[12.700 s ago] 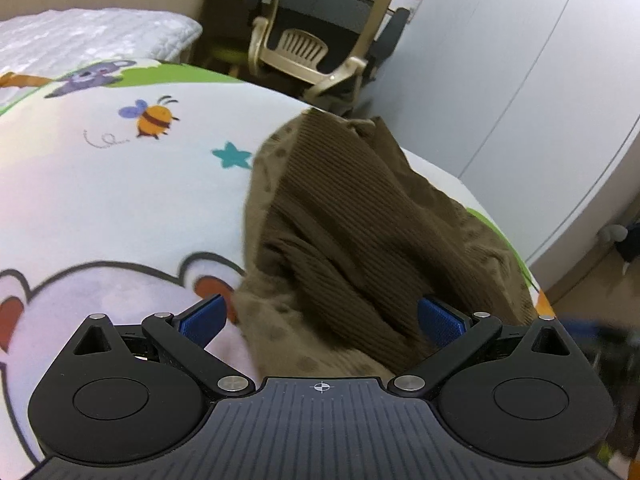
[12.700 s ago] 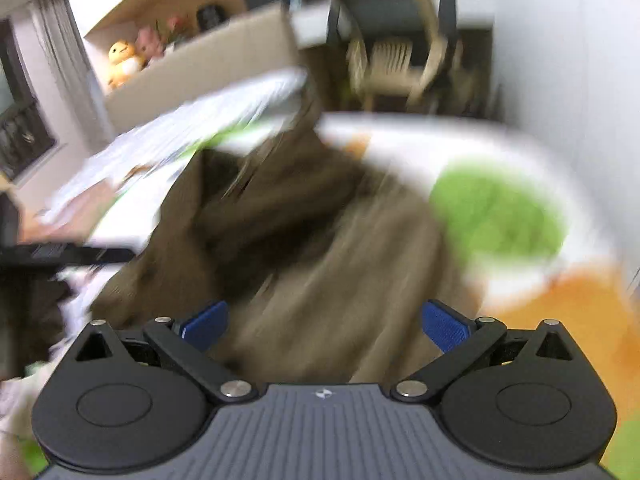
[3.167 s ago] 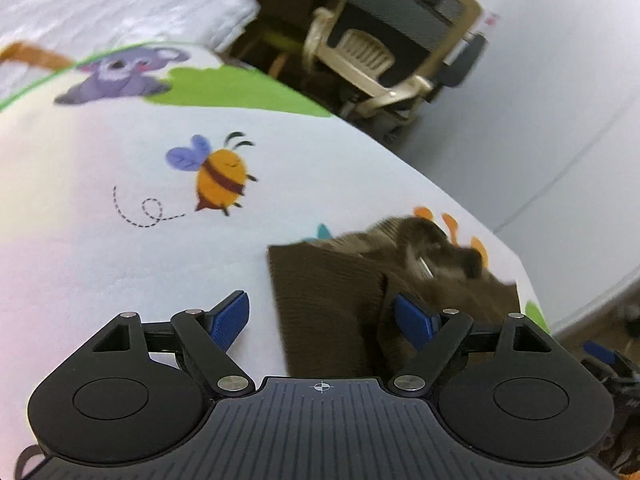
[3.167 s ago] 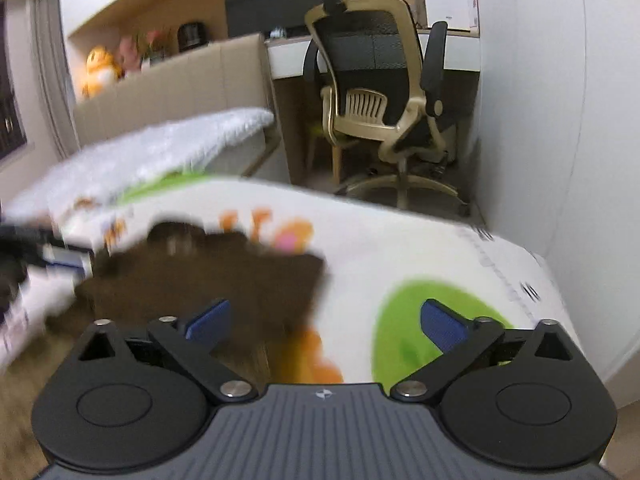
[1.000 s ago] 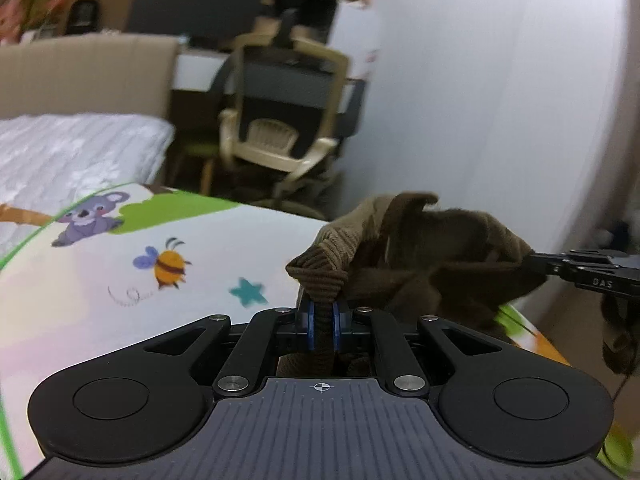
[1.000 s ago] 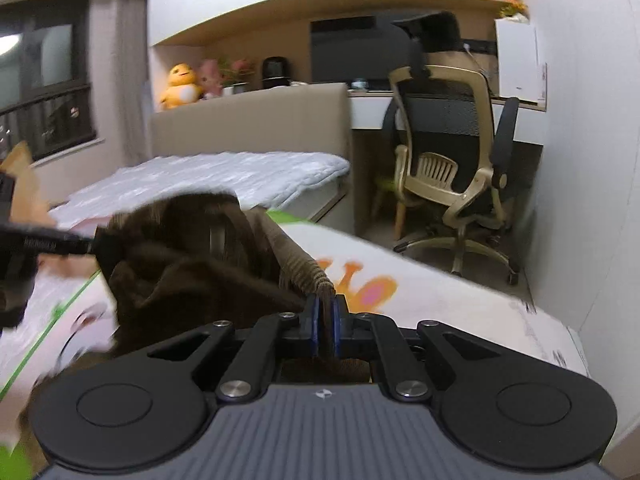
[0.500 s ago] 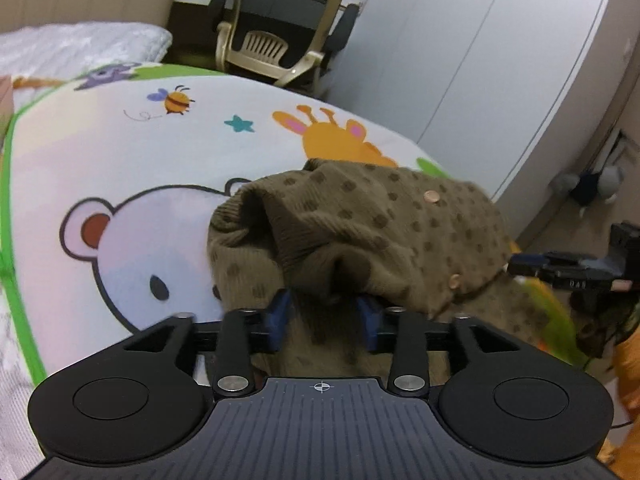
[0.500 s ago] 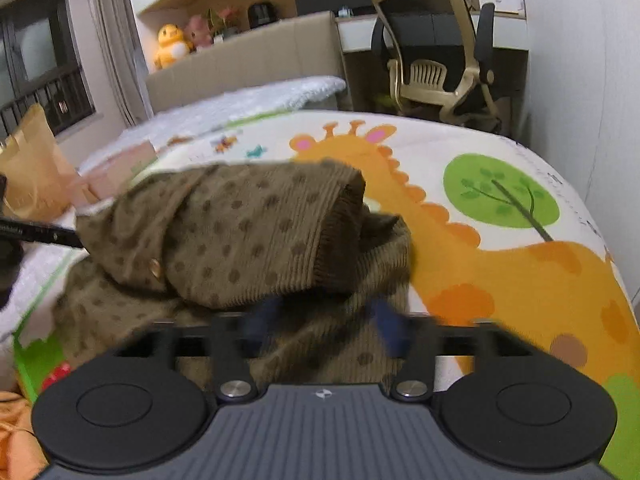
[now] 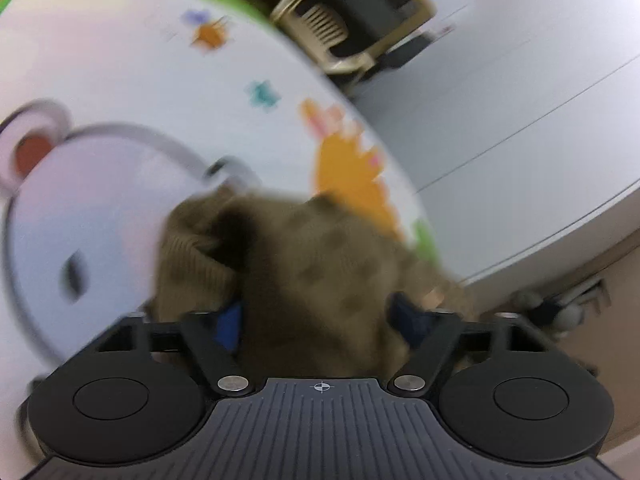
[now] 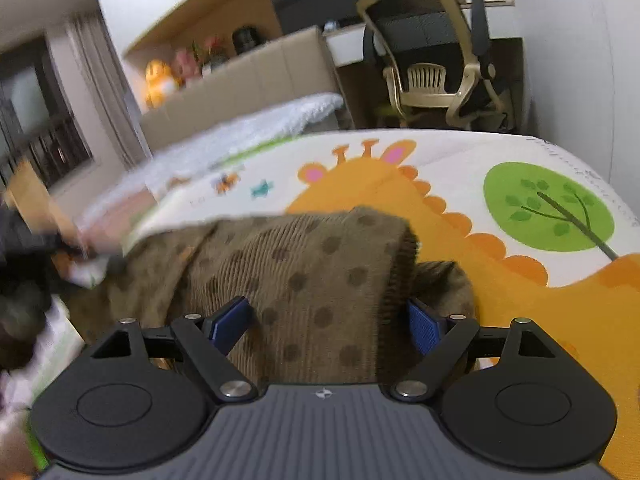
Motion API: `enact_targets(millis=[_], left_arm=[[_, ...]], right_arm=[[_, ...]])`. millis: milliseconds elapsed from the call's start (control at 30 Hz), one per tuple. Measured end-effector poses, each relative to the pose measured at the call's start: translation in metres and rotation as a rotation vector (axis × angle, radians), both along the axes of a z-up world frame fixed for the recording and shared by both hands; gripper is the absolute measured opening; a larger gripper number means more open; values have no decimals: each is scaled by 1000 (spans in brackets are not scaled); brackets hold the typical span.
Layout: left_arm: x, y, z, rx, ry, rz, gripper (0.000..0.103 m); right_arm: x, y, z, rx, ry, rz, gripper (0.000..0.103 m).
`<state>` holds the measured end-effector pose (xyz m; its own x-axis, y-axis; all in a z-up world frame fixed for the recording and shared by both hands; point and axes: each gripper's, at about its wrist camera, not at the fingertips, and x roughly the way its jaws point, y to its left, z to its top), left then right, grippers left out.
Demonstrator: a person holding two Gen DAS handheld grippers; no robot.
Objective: Fold clothes
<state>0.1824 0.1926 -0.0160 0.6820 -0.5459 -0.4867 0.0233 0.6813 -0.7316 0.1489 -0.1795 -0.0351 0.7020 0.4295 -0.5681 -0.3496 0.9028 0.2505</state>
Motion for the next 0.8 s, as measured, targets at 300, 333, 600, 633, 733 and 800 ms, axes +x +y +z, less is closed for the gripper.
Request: enact_targets(millis=[300,333,600,633,733,800], left_arm=[[-63,-7,45,373,-129,29,91],[-72,-13,41,442,-115,15,91],[-150,-91,22,805,-245,-236,91],[-156,-103,18,826,-264,-282,86],[-171,-137,5,880,-317,-416,79],[-172,-155,-4,875,-329,-477,79]], right_arm=[[-59,-16,1,-161,-27,-25,86],[-68,-17,3,-163,-34,-19,87],[-143,26,16,-239,-107,253,70],[-148,31,16,-231,-87,288,66],[-157,44,11,-243,-37,341,62],[-158,48,3,-257,8,337,62]])
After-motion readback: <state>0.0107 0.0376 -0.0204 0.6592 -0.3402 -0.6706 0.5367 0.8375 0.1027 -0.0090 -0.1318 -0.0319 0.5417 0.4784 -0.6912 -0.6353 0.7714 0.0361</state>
